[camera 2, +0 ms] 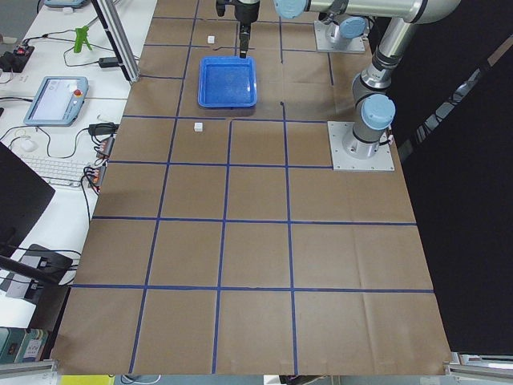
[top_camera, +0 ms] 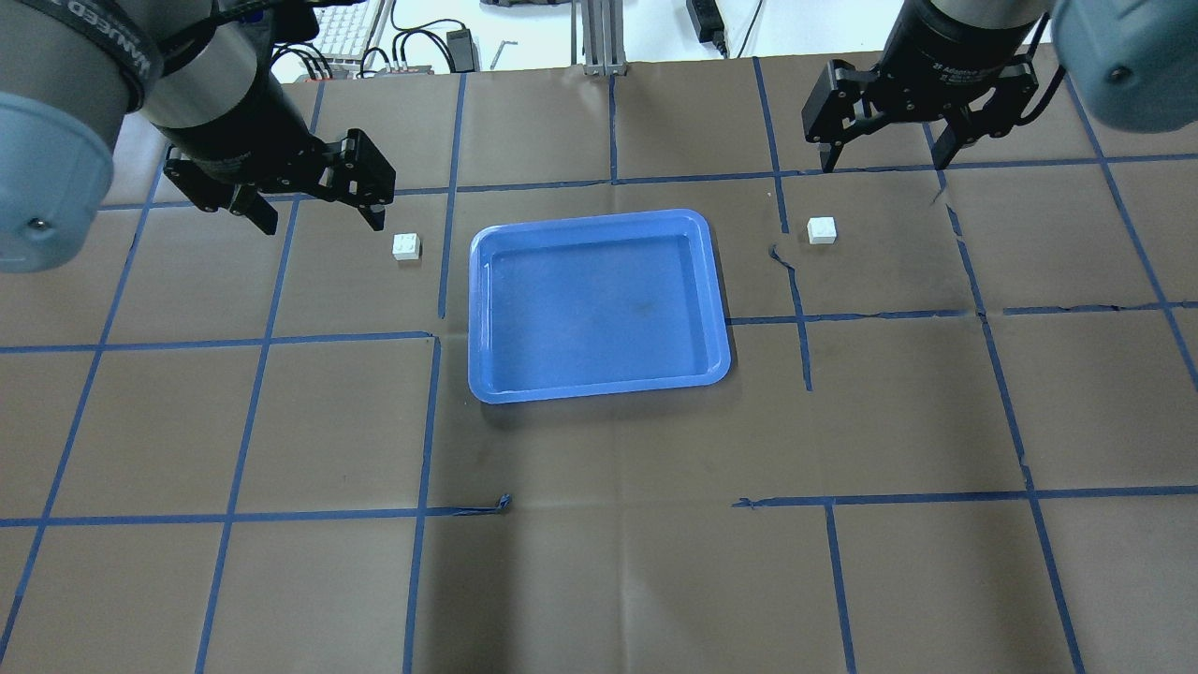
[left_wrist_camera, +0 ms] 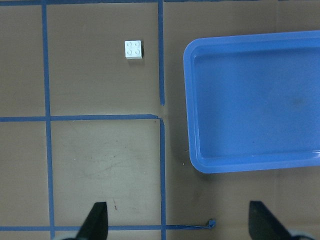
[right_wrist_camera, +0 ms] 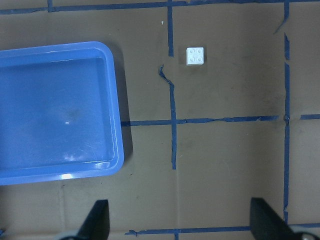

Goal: Assemble white blocks and place on blue tray

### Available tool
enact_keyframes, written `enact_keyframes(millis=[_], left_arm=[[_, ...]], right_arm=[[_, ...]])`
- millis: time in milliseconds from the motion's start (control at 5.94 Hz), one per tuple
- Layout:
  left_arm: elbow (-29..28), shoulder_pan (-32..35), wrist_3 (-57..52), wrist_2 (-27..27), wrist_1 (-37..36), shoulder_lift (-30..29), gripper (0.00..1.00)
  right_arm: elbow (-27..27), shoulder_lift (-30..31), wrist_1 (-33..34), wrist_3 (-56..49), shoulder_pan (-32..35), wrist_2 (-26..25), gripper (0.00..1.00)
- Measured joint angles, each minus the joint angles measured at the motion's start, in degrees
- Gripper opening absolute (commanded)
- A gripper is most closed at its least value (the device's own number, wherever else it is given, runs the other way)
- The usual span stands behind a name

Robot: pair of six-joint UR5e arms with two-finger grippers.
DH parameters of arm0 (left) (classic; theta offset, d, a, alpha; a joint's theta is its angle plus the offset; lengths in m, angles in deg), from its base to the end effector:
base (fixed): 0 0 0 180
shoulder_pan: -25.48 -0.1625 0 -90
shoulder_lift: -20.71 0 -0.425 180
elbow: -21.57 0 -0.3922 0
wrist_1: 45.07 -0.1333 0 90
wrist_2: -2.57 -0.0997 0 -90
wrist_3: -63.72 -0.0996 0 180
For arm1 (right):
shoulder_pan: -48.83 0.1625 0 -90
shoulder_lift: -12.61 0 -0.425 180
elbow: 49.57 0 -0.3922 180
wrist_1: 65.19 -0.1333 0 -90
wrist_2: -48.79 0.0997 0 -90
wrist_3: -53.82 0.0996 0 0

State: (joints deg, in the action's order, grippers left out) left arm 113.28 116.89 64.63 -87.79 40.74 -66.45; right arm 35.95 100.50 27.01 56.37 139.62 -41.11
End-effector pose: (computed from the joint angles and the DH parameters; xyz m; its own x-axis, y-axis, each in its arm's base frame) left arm -0.1444 -0.4762 0.5048 -1.0000 0.0082 -0.0048 0.0086 0.9956 -0.0928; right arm 0.1406 -0.5129 0.5121 -0.9995 0.0304 -0.0053 0.0308 0.9964 -0.0795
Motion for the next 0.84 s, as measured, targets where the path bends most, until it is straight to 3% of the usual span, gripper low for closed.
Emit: enact_keyframes(millis=[841], left_arm=[[-0.1,-0.8,0.0,0.1,0.1,0.4,0.99]], right_arm=[[0.0,0.0,0.0,0.0,0.0,0.1,1.00]])
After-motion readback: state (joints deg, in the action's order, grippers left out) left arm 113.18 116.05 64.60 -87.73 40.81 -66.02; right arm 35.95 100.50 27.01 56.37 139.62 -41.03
